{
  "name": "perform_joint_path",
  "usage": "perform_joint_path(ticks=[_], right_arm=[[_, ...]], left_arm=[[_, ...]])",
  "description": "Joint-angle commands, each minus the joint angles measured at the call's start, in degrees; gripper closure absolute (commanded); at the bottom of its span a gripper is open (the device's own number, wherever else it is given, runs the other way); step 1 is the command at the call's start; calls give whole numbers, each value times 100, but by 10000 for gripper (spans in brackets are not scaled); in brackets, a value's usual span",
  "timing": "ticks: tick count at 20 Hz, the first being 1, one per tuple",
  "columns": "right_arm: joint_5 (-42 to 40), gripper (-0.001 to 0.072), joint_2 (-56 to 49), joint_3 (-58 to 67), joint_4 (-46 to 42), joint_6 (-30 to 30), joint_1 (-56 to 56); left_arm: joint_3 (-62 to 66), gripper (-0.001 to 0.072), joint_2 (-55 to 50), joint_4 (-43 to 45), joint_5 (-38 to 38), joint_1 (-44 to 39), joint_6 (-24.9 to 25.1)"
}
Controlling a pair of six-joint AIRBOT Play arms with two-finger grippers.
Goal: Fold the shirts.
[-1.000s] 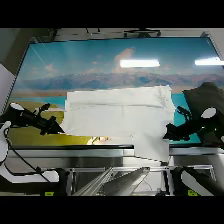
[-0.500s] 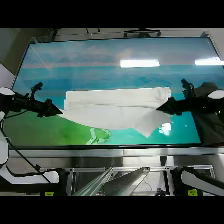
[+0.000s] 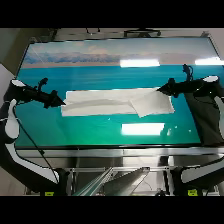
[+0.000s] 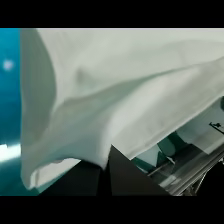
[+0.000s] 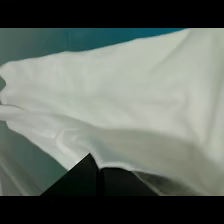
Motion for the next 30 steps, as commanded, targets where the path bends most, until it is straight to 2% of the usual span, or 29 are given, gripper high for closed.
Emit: perform_joint_path(ticks=[1,3,6,9,10,11,12,13,14,15,16,17,18,21,24,28,29,30], right_arm=[[-577,694,-658,170,98,-634,9],[-691,694,-822,170,79,-1014,9],[-1113,694,-852,175,-15,-1067,-11],[-1078,693,-850,175,-11,-1069,-17],[-1001,669,-837,181,-9,-1067,-20],[-868,539,-822,227,-11,-1062,-24],[-686,460,-800,334,-17,-1062,-46],[-509,388,-767,485,-59,-1038,-94],[-391,261,-728,649,-162,-920,-164],[-280,190,-695,841,-439,-678,-249],[-164,189,-682,1019,-822,-409,-326],[-20,155,-684,1169,-1239,-146,-411],[74,10,-682,1257,-1694,160,-503],[330,7,-730,1259,-2382,551,-765],[640,7,-898,1252,-2378,542,-817],[802,8,-1191,1252,-2138,437,-573],[874,8,-1274,1252,-1937,426,-494],[949,8,-1346,1252,-1674,284,-417]], left_arm=[[695,690,-809,7,83,-138,-105],[955,690,-1080,11,70,-210,-103],[1287,690,-1307,7,70,-216,-103],[1462,689,-1316,-4,46,-216,-101],[1532,688,-1314,-44,-24,-238,-103],[1650,687,-1314,-118,-173,-271,-105],[1810,685,-1314,-267,-393,-273,-103],[1987,520,-1314,-424,-599,-275,-103],[2201,302,-1314,-592,-776,-273,-107],[2424,113,-1314,-640,-909,-273,-160],[2673,-13,-1311,-612,-990,-258,-304],[2898,-13,-1309,-599,-1032,-249,-400],[3021,-13,-1272,-601,-999,-221,-455],[2811,-13,-951,-603,-514,-129,-448],[2426,7,-654,-603,-55,-48,-446],[2435,8,-638,-660,-140,-151,-490],[2435,157,-638,-660,-216,-254,-487],[2437,368,-638,-660,-286,-367,-485]])
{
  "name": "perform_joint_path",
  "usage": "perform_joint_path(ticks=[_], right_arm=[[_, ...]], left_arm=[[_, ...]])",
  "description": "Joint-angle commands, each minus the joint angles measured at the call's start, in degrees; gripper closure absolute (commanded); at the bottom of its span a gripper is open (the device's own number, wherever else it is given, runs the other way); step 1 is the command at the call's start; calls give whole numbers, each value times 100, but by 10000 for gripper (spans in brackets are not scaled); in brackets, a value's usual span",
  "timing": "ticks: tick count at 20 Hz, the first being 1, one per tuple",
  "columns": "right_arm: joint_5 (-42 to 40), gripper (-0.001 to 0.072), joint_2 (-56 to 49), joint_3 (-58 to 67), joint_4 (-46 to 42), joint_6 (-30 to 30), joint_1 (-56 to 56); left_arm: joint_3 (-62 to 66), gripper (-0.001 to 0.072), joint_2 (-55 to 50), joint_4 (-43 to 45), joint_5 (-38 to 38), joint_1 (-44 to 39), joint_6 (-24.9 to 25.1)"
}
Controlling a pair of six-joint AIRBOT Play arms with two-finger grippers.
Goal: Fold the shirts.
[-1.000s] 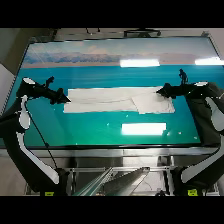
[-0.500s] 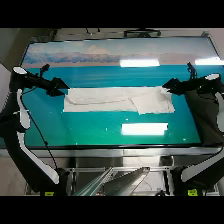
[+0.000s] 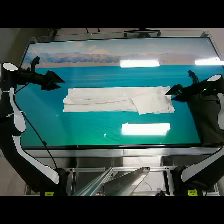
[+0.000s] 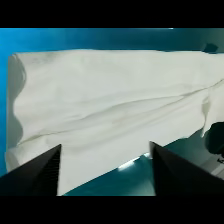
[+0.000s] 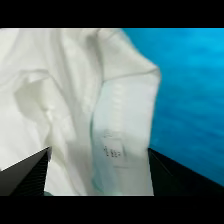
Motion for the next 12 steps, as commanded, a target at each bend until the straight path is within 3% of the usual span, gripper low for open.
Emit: perform_joint_path(ticks=[1,2,3,4,5,7,12], right_arm=[[225,8,-273,-4,514,-264,227],[221,9,-315,-4,667,-306,293],[205,58,-339,-4,691,-304,350],[210,346,-356,-4,686,-306,380],[205,568,-356,-4,691,-306,387],[205,693,-350,31,691,-299,380],[422,694,85,203,704,-212,380]], left_arm=[[-24,539,35,-13,-79,-306,-15],[-22,655,35,-13,-76,-446,26],[-22,709,35,-11,-63,-599,96],[-24,710,35,9,-39,-789,101],[-24,710,35,9,4,-990,133],[-24,710,33,37,245,-1478,131],[-24,710,-391,66,1635,-3036,-146]])
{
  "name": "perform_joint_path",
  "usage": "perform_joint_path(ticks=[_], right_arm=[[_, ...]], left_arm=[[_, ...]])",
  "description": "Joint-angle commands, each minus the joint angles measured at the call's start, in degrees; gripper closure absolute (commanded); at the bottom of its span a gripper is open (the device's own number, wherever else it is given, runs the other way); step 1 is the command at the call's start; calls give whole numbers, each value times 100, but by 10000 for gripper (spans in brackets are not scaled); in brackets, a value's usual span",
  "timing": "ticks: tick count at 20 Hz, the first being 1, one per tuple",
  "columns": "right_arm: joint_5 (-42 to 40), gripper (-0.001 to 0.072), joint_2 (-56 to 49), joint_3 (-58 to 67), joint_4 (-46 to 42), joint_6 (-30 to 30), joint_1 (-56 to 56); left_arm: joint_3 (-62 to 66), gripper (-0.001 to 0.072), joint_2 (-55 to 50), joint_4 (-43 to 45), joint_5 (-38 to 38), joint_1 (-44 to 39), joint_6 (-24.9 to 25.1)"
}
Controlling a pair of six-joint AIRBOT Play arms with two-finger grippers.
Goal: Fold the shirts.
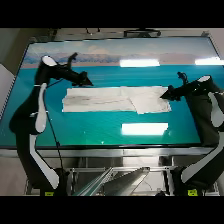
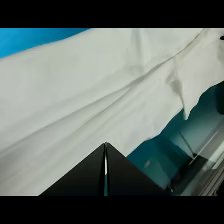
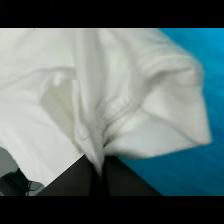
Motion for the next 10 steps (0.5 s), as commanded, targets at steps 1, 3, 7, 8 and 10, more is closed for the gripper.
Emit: perform_joint_path(ticks=[1,3,7,8,10], right_arm=[[310,694,413,142,142,85,11],[595,694,822,291,146,111,11],[1237,694,1436,715,398,168,13],[1298,694,1541,778,542,168,13],[1364,694,1683,881,623,170,13]], left_arm=[[0,710,-404,9,1132,-1071,-341],[7,709,-763,0,1488,-1574,-562],[7,710,-1268,-39,1740,-2146,-763],[9,710,-1318,-103,1749,-2203,-774],[17,710,-1325,-385,1821,-2236,-769]])
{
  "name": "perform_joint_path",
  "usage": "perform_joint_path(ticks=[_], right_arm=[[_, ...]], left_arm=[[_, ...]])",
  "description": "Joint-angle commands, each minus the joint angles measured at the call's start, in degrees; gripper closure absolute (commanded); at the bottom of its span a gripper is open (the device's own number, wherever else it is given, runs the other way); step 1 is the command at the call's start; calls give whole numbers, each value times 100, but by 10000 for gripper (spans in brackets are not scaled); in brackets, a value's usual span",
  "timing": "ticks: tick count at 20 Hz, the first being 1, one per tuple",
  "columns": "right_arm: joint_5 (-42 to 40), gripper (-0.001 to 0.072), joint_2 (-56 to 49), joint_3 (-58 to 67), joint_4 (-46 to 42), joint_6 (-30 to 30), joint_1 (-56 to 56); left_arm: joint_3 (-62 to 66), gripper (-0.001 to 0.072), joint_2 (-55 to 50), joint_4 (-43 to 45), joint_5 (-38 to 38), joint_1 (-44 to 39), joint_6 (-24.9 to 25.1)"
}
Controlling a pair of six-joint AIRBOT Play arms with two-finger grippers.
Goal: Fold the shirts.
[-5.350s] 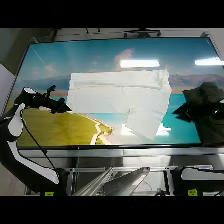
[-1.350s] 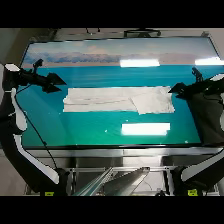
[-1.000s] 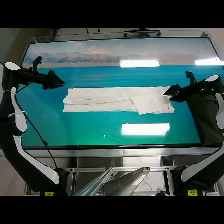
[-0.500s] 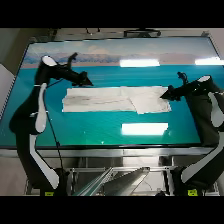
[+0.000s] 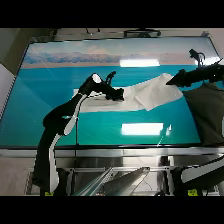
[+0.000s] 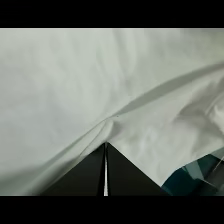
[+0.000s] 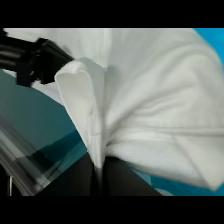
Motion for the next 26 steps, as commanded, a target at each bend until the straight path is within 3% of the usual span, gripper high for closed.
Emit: perform_joint_path(ticks=[1,3,6,11,14,19,20,22,23,26], right_arm=[[310,694,319,221,243,22,4],[400,694,321,317,251,164,7],[483,694,361,413,789,299,50],[28,693,439,415,1875,275,881],[-1246,693,374,413,1878,118,2216],[-4551,692,-669,413,1875,-551,4907],[-5292,671,-1001,413,1878,-697,5342],[-6612,239,-1683,413,2052,-732,6000],[-6741,192,-1880,413,2203,-732,6129],[-6126,193,-1910,413,2277,-737,5958]], left_arm=[[120,710,-142,-358,214,-184,-105],[699,709,-111,-787,-175,-52,-48],[820,709,669,-2308,-820,479,595],[155,708,2715,-4874,-2522,2452,1694],[415,699,3462,-5403,-3088,3580,1716],[-192,680,4452,-5445,-2979,4894,1738],[-262,680,4520,-5447,-2920,5034,1735],[-295,680,4538,-5447,-2896,5160,1707],[-295,680,4538,-5445,-2894,5158,1705],[-295,680,4540,-5447,-2894,5064,1670]])
